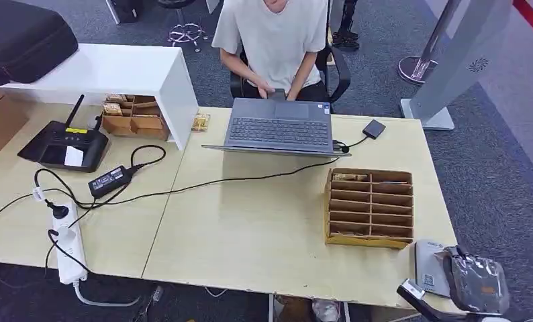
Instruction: Pass the card to the sensor for recognition and then transmit it.
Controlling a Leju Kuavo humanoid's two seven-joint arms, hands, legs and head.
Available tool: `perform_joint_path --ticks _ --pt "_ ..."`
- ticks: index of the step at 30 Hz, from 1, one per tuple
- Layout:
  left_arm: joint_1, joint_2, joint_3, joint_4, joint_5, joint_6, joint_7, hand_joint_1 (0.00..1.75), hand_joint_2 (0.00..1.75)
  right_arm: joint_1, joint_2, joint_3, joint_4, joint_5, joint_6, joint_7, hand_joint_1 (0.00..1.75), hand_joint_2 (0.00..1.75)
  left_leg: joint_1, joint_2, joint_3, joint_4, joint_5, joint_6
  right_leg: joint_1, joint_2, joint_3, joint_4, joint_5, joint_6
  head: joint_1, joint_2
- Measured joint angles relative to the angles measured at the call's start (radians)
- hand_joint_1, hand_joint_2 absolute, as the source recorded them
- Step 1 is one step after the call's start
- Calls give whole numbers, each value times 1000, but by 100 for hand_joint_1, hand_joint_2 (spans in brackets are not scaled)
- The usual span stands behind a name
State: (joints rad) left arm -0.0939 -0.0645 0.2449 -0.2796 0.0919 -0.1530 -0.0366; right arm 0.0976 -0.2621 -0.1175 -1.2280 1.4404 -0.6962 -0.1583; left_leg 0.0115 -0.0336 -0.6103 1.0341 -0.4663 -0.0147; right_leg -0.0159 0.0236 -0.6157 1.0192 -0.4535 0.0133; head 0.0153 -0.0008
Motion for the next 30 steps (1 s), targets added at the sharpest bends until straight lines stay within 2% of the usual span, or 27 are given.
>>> perform_joint_path --ticks 21,30 --pt "3 0 -1 0 -5 -18 -1 0 175 -15 -3 12 11 10 -6 -18 175 175 0 0 1 0 0 0 0 0 1 0 0 0 0 0" --pt "-5 0 -7 0 -20 -16 6 0 175 -111 -36 34 -24 6 -6 -45 175 175 0 1 1 0 0 0 0 1 1 0 0 0 0 0"
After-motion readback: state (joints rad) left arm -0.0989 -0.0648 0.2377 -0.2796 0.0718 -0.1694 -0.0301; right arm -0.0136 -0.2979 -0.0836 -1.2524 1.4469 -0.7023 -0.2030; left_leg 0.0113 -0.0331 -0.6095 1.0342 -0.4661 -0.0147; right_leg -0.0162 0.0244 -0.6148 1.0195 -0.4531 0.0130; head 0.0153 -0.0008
